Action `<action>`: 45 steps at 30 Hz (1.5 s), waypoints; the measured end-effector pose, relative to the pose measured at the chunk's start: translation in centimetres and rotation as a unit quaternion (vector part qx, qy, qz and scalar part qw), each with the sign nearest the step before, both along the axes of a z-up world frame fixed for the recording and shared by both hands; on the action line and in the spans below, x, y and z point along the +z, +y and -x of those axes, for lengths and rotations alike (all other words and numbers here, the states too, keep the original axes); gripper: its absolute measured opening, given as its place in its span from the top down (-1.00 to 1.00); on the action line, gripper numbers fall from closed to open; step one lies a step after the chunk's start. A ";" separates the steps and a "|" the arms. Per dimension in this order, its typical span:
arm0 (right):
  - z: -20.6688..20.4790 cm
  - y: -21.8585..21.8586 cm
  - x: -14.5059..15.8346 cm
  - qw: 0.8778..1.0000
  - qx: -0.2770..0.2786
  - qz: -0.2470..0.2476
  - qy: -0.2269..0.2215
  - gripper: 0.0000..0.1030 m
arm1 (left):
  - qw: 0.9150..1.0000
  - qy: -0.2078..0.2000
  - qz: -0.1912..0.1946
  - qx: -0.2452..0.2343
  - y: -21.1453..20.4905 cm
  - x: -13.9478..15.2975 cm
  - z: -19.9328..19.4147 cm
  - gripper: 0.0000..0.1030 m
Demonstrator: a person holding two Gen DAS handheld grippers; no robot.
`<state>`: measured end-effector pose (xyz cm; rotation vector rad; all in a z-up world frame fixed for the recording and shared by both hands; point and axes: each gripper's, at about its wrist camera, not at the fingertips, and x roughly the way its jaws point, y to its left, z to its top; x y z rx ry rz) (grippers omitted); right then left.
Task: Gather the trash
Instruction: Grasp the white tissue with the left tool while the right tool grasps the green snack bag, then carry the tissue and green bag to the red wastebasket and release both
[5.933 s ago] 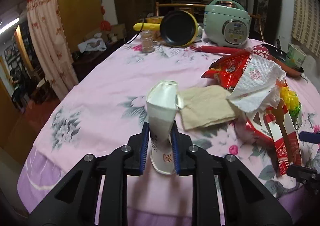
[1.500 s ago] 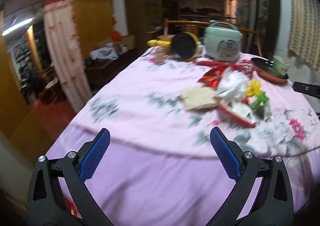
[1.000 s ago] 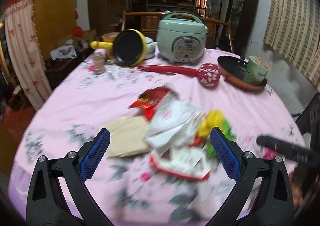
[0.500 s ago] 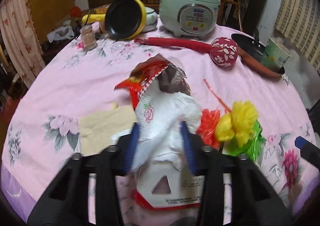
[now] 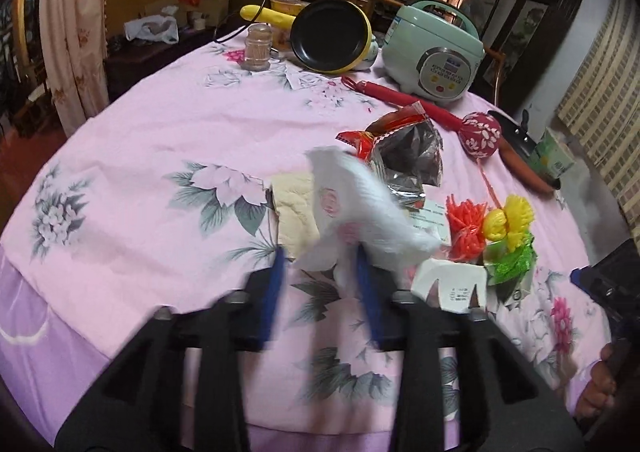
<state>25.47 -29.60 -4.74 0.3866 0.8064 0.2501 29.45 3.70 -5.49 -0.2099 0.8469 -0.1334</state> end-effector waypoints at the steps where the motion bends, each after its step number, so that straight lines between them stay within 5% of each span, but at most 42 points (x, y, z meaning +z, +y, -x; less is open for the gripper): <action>1: 0.0 0.0 0.0 1.000 -0.001 0.004 -0.001 -0.55 | 1.000 -0.004 0.005 0.007 0.1 0.1 0.1 -0.44; 12: 0.2 -0.1 0.2 1.000 0.002 -0.002 -0.003 -0.55 | 0.999 -0.019 0.029 -0.028 -3.8 2.2 -0.8 -0.61; 17: 0.2 -0.4 0.2 1.000 -0.004 -0.001 -0.004 -0.55 | 0.999 -0.015 -0.039 -0.011 -6.3 1.5 -2.7 -0.67; 18: 0.1 -0.5 0.2 1.000 -0.006 0.001 -0.004 -0.55 | 0.999 -0.008 -0.042 -0.010 -6.4 1.1 -3.0 -0.62; 21: 0.0 -0.7 0.1 1.000 -0.011 0.009 -0.004 -0.55 | 0.999 0.015 -0.022 -0.027 -5.6 -0.5 -2.3 -0.05; 23: -0.1 -0.7 0.0 1.000 -0.013 0.007 -0.002 -0.55 | 0.999 0.014 -0.014 -0.033 -4.7 -0.7 -0.9 -0.02; 26: -0.4 -0.6 -0.4 1.000 -0.005 -0.003 0.005 -0.55 | 1.000 0.005 -0.002 -0.029 -3.0 -0.4 0.8 -0.11; 29: -1.0 0.3 -0.9 1.000 0.005 -0.001 0.008 -0.55 | 1.000 0.000 0.001 -0.025 -1.6 -0.3 2.0 -0.48; 35: -4.3 4.9 -3.5 0.994 0.036 0.096 0.043 -0.54 | 0.999 0.036 -0.005 -0.032 -1.2 -2.9 1.8 -0.58; 36: -4.6 5.4 -4.2 0.991 0.034 0.117 0.056 -0.24 | 0.998 0.045 -0.012 -0.032 -1.4 -3.4 1.6 -0.53; 37: -4.7 5.3 -4.7 0.990 0.036 0.118 0.065 0.28 | 0.998 0.053 -0.016 -0.027 -1.3 -3.8 1.4 -0.14; 39: -4.4 4.6 -4.6 0.992 0.032 0.101 0.065 0.51 | 0.998 0.059 0.012 -0.037 -0.7 -3.9 1.5 0.61; 42: -3.2 3.0 -2.7 0.997 0.024 0.071 0.030 0.77 | 0.999 0.023 0.018 -0.023 0.4 -2.6 2.9 0.72; 45: -1.7 2.3 -1.1 0.998 0.030 0.046 0.003 0.79 | 0.999 -0.011 0.030 -0.015 2.2 -0.5 5.6 0.73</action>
